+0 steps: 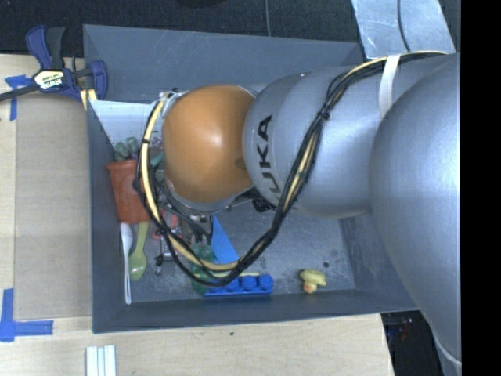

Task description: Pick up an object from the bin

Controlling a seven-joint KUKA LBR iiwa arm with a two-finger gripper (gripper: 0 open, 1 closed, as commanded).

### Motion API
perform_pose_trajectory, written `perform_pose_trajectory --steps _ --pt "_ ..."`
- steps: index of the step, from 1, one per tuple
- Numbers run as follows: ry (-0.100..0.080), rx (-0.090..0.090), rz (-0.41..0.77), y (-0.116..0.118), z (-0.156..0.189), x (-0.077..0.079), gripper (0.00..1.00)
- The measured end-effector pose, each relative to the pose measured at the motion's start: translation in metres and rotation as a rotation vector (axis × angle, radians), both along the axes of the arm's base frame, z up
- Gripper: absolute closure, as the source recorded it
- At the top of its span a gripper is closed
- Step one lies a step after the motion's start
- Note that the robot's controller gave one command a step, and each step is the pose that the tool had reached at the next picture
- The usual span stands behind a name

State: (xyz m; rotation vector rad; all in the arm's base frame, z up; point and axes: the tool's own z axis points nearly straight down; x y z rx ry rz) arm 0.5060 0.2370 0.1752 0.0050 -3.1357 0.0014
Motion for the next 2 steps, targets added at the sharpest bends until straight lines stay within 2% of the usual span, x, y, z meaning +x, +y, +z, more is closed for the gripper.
perform_pose_trajectory --steps 1,2 --pt "-0.008 0.002 -0.004 -0.001 0.004 0.002 0.00" --pt "-0.012 0.004 -0.105 -0.058 -0.081 0.053 0.00"
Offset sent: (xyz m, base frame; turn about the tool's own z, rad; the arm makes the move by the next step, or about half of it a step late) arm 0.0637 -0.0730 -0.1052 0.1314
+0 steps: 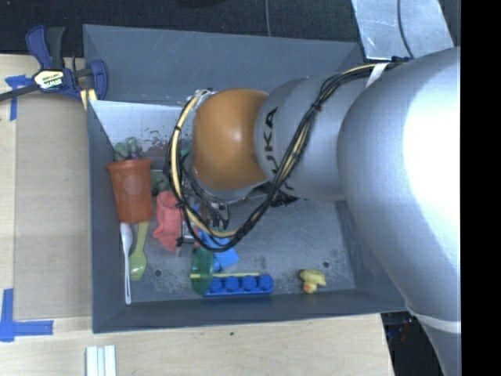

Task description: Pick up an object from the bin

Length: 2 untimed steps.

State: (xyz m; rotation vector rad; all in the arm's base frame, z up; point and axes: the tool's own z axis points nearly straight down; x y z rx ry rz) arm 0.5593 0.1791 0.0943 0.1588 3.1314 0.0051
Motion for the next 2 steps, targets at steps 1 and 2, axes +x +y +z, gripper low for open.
perform_pose_trajectory --steps 1,2 --pt "-0.006 0.002 0.158 -0.005 -0.023 0.014 0.00" --pt "-0.001 0.000 -0.006 -0.039 -0.023 -0.025 0.00"
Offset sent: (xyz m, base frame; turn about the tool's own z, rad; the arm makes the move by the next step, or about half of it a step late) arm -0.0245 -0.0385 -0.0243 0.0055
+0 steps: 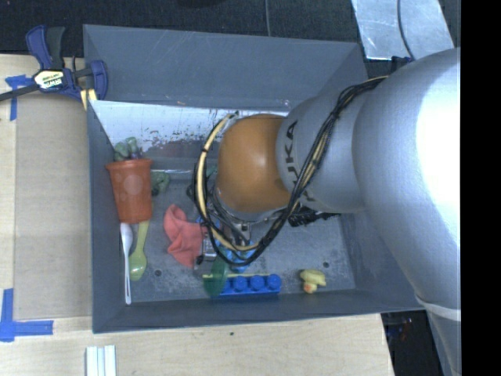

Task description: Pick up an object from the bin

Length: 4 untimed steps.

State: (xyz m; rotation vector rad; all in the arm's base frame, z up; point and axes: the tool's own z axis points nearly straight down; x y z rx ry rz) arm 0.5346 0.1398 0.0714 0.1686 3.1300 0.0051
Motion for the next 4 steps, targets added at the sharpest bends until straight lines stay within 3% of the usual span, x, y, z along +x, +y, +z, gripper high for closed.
perform_pose_trajectory --steps 1,2,4 --pt "-0.003 0.001 0.027 -0.013 0.000 -0.008 0.00" --pt "-0.007 0.003 -0.085 -0.034 0.000 -0.037 1.00" --pt "-0.007 0.003 -0.086 -0.035 0.014 -0.037 1.00"
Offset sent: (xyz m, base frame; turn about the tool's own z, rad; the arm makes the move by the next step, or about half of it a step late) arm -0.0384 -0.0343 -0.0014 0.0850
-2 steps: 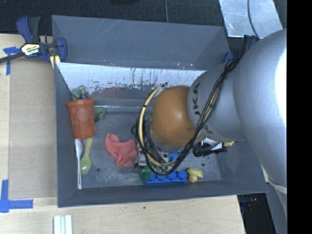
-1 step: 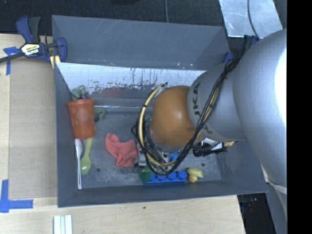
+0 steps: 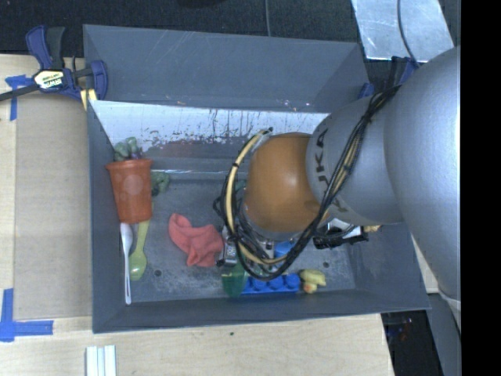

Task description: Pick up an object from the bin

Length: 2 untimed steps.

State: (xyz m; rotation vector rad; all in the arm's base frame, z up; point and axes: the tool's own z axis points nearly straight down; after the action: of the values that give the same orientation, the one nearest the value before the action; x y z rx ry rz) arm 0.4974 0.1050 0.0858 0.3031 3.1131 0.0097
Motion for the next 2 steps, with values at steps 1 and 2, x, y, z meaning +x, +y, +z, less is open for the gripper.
perform_pose_trajectory --steps 1,2 --pt "0.000 0.000 -0.001 0.000 0.024 0.000 1.00" --pt "-0.005 0.001 -0.001 0.000 0.035 0.001 1.00"
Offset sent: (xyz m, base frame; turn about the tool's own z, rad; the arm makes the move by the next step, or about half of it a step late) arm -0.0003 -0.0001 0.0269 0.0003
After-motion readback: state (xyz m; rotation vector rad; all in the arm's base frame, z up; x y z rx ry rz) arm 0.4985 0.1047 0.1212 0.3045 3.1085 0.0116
